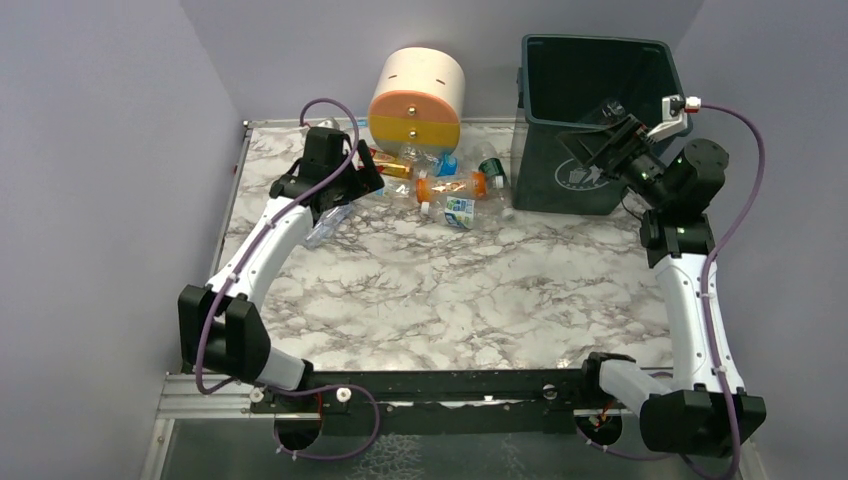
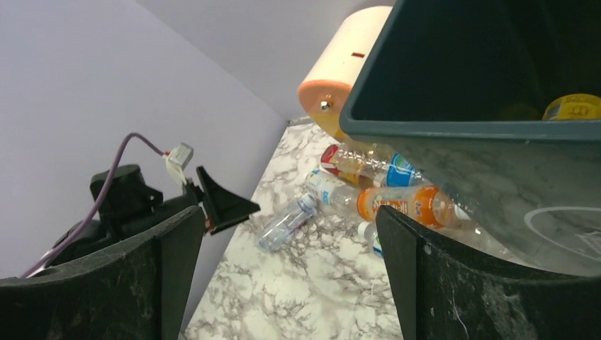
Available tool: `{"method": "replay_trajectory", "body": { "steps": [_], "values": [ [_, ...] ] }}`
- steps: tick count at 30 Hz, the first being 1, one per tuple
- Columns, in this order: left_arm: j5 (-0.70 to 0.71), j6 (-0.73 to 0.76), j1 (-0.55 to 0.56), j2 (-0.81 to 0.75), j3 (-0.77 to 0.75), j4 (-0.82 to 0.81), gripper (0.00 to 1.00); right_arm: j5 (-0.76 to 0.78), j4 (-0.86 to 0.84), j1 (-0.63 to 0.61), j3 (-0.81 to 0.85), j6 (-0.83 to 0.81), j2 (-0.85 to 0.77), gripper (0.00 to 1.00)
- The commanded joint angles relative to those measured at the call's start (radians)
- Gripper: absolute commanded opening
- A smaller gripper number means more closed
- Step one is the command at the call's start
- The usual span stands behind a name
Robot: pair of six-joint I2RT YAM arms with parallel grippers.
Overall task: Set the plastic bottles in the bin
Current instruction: Pick up the plastic bottle at the center of the board.
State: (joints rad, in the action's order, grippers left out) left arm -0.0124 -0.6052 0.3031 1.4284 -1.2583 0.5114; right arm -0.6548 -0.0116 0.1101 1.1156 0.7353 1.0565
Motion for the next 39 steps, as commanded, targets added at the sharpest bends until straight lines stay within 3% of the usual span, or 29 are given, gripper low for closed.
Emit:
{"method": "replay_trajectory", "body": {
  "steps": [1, 11, 21, 28, 39],
  "values": [
    [0.187, 0.094, -0.043, 0.075, -0.076, -0.013, 0.99, -0.052, 0.004, -0.014, -0.012, -0.028, -0.043, 0.94],
    [0.288, 0.330, -0.131, 0.292, -0.210, -0.006, 0.99, -0.090, 0.014, -0.027, -0.078, -0.019, -0.093, 0.94],
    [0.197, 0.433, -0.162, 0.471, -0.319, 0.080, 0.99, -0.126, 0.001, -0.027, -0.153, -0.011, -0.139, 0.94],
    [0.120, 0.439, -0.162, 0.494, -0.278, 0.098, 0.99, -0.136, -0.003, -0.027, -0.179, -0.025, -0.142, 0.94],
    [0.112, 0.419, -0.168, 0.505, -0.213, 0.155, 0.99, -0.147, -0.033, -0.027, -0.216, -0.017, -0.133, 0.94]
  ]
}}
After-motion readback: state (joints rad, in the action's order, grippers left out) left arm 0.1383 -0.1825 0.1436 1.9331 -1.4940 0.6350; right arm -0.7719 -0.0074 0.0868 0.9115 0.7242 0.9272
